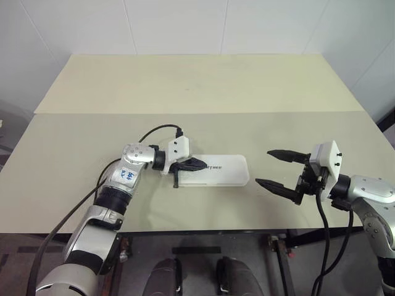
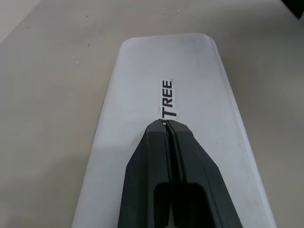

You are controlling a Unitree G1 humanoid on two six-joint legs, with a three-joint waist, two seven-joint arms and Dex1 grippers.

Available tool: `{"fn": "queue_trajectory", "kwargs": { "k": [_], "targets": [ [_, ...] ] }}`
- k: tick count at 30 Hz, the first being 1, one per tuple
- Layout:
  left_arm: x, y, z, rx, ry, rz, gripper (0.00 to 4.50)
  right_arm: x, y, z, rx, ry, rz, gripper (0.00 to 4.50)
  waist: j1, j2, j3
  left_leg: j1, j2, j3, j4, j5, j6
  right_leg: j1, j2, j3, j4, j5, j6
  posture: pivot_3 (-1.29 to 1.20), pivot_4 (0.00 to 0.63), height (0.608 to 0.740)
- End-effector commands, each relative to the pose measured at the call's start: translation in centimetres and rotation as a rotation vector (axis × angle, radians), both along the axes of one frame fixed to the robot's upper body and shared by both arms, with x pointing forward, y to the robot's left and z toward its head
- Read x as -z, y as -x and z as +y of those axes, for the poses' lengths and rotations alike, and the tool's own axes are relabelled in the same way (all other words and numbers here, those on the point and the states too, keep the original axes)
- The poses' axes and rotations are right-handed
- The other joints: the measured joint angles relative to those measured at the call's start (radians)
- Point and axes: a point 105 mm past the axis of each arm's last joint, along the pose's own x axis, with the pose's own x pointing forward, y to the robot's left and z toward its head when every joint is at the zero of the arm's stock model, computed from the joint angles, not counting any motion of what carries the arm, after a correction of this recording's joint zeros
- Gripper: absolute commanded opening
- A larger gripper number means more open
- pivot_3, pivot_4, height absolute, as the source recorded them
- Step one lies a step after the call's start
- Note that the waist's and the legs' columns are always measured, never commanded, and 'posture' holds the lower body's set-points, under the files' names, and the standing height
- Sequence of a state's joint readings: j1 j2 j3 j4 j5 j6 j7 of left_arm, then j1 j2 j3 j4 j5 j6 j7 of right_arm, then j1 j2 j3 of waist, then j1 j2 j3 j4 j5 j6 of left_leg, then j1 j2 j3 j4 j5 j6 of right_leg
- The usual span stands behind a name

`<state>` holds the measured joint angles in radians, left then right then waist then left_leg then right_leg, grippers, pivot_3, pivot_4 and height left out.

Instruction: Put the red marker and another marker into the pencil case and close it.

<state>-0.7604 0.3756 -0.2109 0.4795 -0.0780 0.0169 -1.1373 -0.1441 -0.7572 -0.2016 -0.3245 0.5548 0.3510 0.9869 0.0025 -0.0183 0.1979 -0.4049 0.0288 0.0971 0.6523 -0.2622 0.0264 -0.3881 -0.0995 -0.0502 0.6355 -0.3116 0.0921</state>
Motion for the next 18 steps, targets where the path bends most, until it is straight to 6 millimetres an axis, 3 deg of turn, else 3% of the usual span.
{"fn": "queue_trajectory", "kwargs": {
  "k": [1, 6, 9, 12, 14, 18],
  "targets": [
    [-0.5, 0.4, 0.8, -0.032, 0.113, 0.089, 0.02, -0.9, -0.2, 0.3, -0.010, -0.006, -0.053, 4.50, -0.002, 0.000, 0.000, 0.000, 0.000, 0.000, 0.000, 0.000, 0.000, 0.000, 0.000, 0.000, 0.000, 0.000, 0.000, 0.00, 0.150, 0.740],
    [-2.3, 1.5, 3.1, -0.015, 0.285, 0.105, 0.02, -0.8, -0.8, 0.5, -0.026, -0.016, -0.050, 4.50, -0.011, 0.000, 0.000, -0.002, 0.001, 0.001, -0.002, 0.000, -0.001, -0.003, 0.001, 0.000, 0.000, 0.000, 0.000, 0.00, 0.150, 0.740],
    [-1.7, 2.1, 7.1, -0.118, 0.271, 0.066, 0.02, -0.7, -1.2, 0.1, -0.021, -0.022, -0.049, 4.50, -0.019, 0.000, 0.000, -0.002, 0.001, 0.002, -0.003, 0.001, -0.001, -0.004, 0.001, 0.000, 0.000, 0.000, 0.000, 0.00, 0.150, 0.740],
    [-2.3, 2.5, 10.3, -0.222, 0.296, 0.025, 0.02, -0.5, -1.4, -0.4, -0.011, -0.027, -0.052, 4.50, -0.025, 0.000, 0.000, -0.002, 0.001, 0.002, -0.004, 0.001, -0.001, -0.004, 0.001, 0.000, 0.000, 0.000, 0.000, 0.00, 0.150, 0.740],
    [-2.9, 2.9, 12.2, -0.283, 0.308, -0.006, 0.41, -0.4, -1.6, -0.8, 0.009, -0.031, -0.064, 4.50, -0.025, 0.000, 0.000, -0.002, 0.001, 0.001, -0.003, 0.000, -0.001, -0.003, -0.001, 0.001, -0.001, 0.000, 0.000, 0.00, 0.150, 0.740],
    [-3.6, 4.1, 13.4, -0.361, 0.332, -0.032, 1.61, -0.2, -2.2, -1.7, 0.046, -0.046, -0.082, 4.50, -0.026, 0.000, 0.000, -0.002, 0.000, -0.002, -0.005, 0.000, -0.002, -0.002, -0.003, 0.003, -0.005, 0.000, -0.001, 0.00, 0.150, 0.740]
  ]
}}
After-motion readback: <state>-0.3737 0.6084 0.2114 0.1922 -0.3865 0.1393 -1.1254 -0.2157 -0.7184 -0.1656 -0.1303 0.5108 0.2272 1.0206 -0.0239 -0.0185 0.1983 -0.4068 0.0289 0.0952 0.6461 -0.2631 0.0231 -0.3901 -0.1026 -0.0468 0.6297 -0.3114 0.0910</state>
